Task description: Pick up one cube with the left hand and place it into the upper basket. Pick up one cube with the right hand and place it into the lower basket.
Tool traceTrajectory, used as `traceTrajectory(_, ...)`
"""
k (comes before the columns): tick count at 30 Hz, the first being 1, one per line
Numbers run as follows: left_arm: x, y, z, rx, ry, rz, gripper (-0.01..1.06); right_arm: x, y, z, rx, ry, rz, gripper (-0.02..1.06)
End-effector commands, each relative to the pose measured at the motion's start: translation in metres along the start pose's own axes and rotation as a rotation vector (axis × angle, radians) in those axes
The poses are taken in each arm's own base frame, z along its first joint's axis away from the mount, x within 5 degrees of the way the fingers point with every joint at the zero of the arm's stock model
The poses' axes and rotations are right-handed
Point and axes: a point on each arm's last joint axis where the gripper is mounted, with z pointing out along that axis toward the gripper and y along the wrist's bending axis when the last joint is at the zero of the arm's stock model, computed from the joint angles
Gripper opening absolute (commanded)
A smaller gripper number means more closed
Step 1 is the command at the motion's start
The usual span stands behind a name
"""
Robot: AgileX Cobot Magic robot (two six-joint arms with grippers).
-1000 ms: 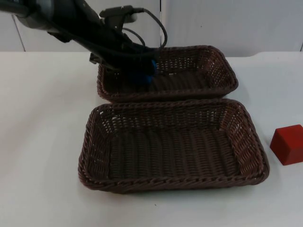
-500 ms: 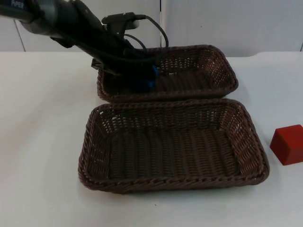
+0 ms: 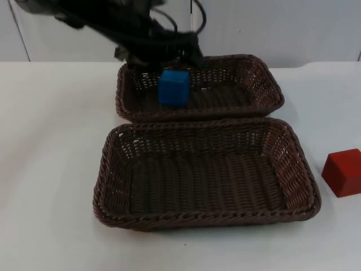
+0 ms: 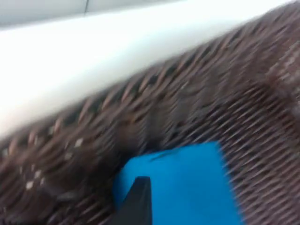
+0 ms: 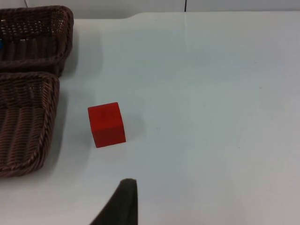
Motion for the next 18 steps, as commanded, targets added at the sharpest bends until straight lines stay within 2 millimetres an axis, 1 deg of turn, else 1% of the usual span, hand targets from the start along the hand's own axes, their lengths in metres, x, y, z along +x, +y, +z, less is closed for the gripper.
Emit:
traceTrajectory(1, -0.014, -0.013, -0.017, 0.027, -0.028, 0.017, 0.93, 0.0, 0.0, 0.0, 0.003, -0.007, -0.005, 1.05)
traceTrajectory(3, -0.024, -0.022, -0.031, 0.043, -0.043, 0.036, 0.93, 0.0, 0.0, 0.0, 0.003, -0.007, -0.005, 1.05)
traceTrajectory(4, -0.031, -0.028, -0.043, 0.048, -0.056, 0.054, 0.93, 0.0, 0.0, 0.0, 0.003, -0.007, -0.005, 1.05)
traceTrajectory(5, -0.031, -0.028, -0.043, 0.048, -0.056, 0.054, 0.93, 0.0, 0.0, 0.0, 0.003, -0.007, -0.005, 1.05)
traceTrajectory(9, -0.043, -0.039, -0.068, 0.042, -0.068, 0.118, 0.93, 0.0, 0.0, 0.0, 0.003, -0.007, -0.005, 1.05)
traceTrajectory(10, -0.043, -0.039, -0.068, 0.042, -0.068, 0.118, 0.93, 0.0, 0.0, 0.0, 0.003, -0.007, -0.005, 1.05)
traceTrajectory(13, -0.049, -0.048, -0.086, 0.045, -0.067, 0.155, 0.93, 0.0, 0.0, 0.0, 0.003, -0.007, -0.005, 1.05)
traceTrajectory(14, -0.049, -0.048, -0.086, 0.045, -0.067, 0.155, 0.93, 0.0, 0.0, 0.0, 0.003, -0.007, -0.005, 1.05)
traceTrajectory(17, -0.052, -0.054, -0.097, 0.06, -0.063, 0.168, 0.93, 0.0, 0.0, 0.0, 0.003, -0.007, -0.005, 1.05)
traceTrajectory(18, -0.052, -0.054, -0.097, 0.06, -0.063, 0.168, 0.93, 0.0, 0.0, 0.0, 0.003, -0.007, -0.005, 1.05)
